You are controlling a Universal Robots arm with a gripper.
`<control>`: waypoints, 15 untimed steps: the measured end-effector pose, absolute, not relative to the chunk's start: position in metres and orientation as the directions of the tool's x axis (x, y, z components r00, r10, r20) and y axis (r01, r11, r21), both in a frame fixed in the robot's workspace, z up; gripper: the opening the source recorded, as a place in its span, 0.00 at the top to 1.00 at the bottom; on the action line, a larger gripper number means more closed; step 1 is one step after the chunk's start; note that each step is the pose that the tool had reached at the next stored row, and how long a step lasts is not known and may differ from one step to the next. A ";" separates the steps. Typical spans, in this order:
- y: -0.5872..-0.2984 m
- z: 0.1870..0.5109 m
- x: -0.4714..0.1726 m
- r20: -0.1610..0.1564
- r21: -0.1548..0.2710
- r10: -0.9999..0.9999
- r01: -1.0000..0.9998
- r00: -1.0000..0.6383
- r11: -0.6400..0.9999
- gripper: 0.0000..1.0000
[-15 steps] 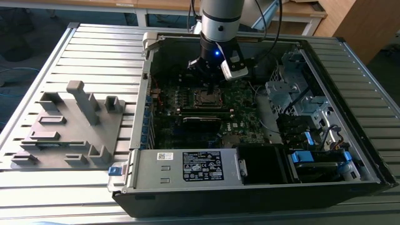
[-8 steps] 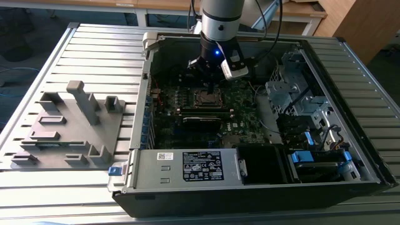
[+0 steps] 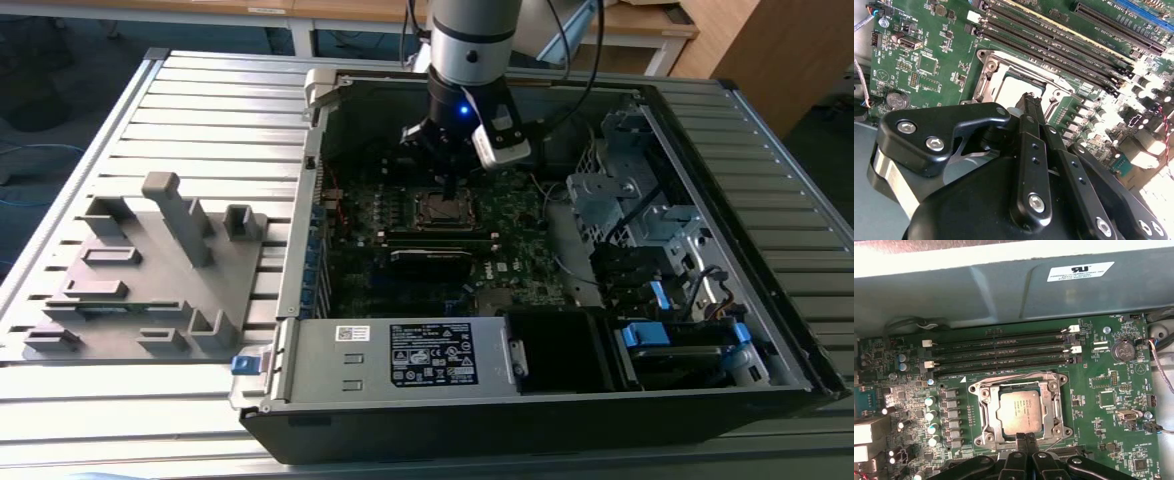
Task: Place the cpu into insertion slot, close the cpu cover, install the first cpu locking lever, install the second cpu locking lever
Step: 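Install the second cpu locking lever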
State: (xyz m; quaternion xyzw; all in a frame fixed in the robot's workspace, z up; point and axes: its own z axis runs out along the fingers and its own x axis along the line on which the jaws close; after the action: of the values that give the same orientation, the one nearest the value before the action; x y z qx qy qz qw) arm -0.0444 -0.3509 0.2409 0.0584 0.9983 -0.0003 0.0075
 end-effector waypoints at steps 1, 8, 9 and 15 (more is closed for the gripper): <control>-0.351 0.241 -0.044 -0.015 0.001 0.117 0.117 -0.993 0.993 0.89; -0.353 0.241 -0.044 -0.015 0.000 0.117 0.117 -0.993 0.993 0.89; -0.353 0.241 -0.044 -0.015 0.000 0.117 0.117 -0.993 0.993 0.89; -0.356 0.241 -0.044 -0.015 0.000 0.117 0.117 -0.993 0.993 0.89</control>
State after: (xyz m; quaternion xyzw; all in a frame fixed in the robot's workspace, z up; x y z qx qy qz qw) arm -0.0444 -0.3560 0.2411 0.0584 0.9983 -0.0002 0.0075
